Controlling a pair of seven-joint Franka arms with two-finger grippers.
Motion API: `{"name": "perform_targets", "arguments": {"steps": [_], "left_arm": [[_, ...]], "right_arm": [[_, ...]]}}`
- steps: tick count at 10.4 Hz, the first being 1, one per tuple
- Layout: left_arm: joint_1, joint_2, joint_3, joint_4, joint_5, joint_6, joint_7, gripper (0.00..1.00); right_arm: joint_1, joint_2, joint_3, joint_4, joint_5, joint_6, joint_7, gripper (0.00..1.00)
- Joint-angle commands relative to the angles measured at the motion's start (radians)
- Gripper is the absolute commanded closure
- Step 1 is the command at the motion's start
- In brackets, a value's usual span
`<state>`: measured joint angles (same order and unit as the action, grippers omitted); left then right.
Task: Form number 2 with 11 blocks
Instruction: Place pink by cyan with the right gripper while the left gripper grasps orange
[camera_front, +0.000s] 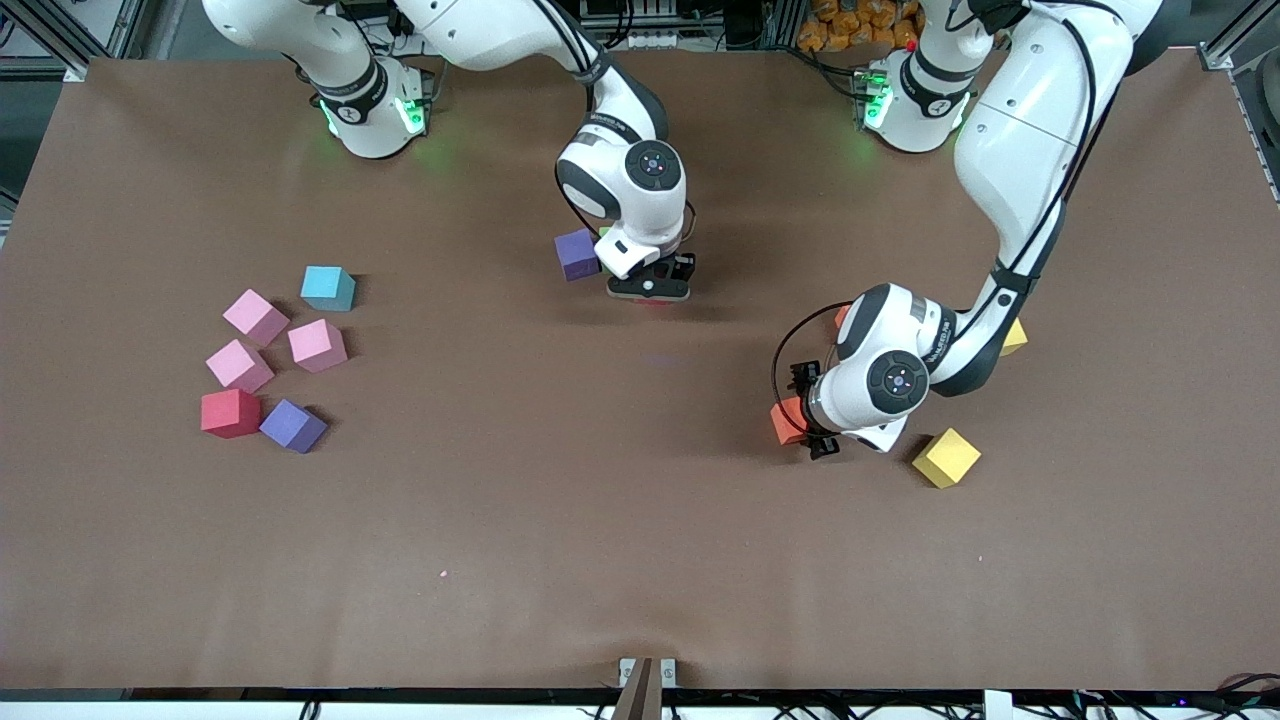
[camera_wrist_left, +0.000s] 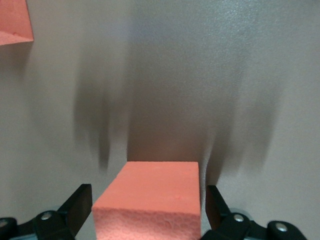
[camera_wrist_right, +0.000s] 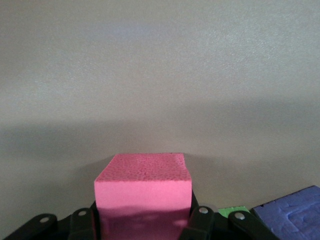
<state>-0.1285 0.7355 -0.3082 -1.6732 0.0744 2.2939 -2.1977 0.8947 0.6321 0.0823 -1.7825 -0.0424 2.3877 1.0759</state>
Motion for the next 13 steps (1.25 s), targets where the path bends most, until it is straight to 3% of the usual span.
{"name": "perform_targets", "arguments": {"steps": [1, 2, 3, 4, 5, 7, 10, 12, 13], "left_arm": [[-0.006, 0.004, 0.000, 0.016, 0.022, 0.002, -0.017, 0.00], [-0.006, 0.004, 0.000, 0.017, 0.022, 0.002, -0.020, 0.12], [-0.006, 0.002, 0.000, 0.017, 0.022, 0.002, -0.020, 0.38], [-0.006, 0.001, 0.000, 0.017, 0.024, 0.002, -0.020, 0.57], [-0.006, -0.002, 0.000, 0.017, 0.028, 0.002, -0.014, 0.65], [-0.006, -0.008, -0.005, 0.033, 0.097, 0.001, 0.013, 0.66], [-0.045, -0.010, -0.012, 0.062, 0.139, 0.001, 0.161, 0.66], [-0.084, -0.022, -0.014, 0.073, 0.137, 0.001, 0.296, 0.66], [-0.118, -0.024, -0.014, 0.081, 0.137, 0.001, 0.350, 0.66]], "right_arm": [[0.003, -0.005, 0.004, -0.021, -0.017, 0.018, 0.022, 0.47], [0.003, -0.006, 0.004, -0.021, -0.017, 0.016, 0.021, 0.00], [0.004, -0.005, 0.004, -0.021, -0.019, 0.015, 0.010, 0.00], [0.003, -0.006, 0.004, -0.020, -0.019, 0.016, 0.009, 0.00], [0.004, -0.012, 0.002, -0.020, -0.019, 0.015, 0.006, 0.00], [-0.005, -0.050, 0.002, -0.020, -0.021, 0.004, -0.022, 0.00], [-0.066, -0.207, 0.000, -0.058, -0.017, -0.109, -0.102, 0.00], [-0.158, -0.358, 0.000, -0.167, -0.017, -0.137, -0.173, 0.00], [-0.233, -0.443, 0.000, -0.251, -0.019, -0.137, -0.321, 0.00]]}}
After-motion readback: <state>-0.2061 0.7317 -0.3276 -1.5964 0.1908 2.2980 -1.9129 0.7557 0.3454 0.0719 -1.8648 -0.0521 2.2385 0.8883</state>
